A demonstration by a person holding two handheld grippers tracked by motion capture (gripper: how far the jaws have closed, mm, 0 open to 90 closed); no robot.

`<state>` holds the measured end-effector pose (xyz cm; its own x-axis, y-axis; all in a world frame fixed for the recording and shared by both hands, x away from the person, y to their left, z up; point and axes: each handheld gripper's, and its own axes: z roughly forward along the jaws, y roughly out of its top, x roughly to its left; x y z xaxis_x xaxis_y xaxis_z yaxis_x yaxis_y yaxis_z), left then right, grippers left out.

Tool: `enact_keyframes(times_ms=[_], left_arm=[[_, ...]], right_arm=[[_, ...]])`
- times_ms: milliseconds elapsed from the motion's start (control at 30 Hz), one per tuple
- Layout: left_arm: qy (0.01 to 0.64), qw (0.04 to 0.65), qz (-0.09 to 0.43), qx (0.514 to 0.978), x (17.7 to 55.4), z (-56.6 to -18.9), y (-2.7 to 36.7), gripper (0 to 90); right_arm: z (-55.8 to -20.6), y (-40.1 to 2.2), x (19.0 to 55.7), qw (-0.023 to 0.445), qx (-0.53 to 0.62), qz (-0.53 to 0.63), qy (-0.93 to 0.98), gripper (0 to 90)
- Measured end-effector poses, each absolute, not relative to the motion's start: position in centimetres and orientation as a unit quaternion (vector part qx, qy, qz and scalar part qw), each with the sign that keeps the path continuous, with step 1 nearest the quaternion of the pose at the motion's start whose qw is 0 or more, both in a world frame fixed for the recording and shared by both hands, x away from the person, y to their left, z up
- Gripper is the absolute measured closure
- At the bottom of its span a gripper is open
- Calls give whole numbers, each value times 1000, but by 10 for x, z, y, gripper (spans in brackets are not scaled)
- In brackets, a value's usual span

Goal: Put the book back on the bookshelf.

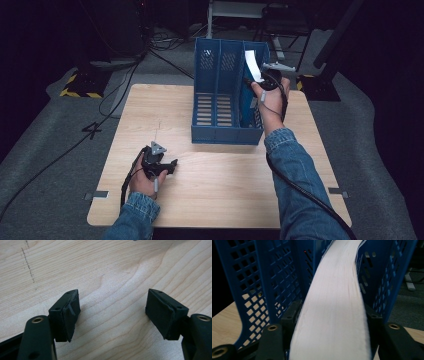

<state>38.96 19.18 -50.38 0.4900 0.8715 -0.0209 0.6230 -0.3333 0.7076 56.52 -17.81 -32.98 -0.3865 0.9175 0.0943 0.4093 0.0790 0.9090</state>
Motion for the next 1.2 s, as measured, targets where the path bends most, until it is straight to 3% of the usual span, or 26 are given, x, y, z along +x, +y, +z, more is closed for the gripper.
enact_keyframes(times_ms=[500, 900, 1200], left_arm=[[460, 340, 180, 800, 372, -504, 208, 277], [457, 339, 178, 803, 371, -504, 212, 265], [457, 339, 179, 802, 376, -504, 206, 258]], right_arm=[[-290, -234, 489, 243, 410, 519, 709, 399], [-307, -271, 426, 182, 352, 516, 759, 384], [-332, -282, 389, 171, 337, 496, 782, 375]])
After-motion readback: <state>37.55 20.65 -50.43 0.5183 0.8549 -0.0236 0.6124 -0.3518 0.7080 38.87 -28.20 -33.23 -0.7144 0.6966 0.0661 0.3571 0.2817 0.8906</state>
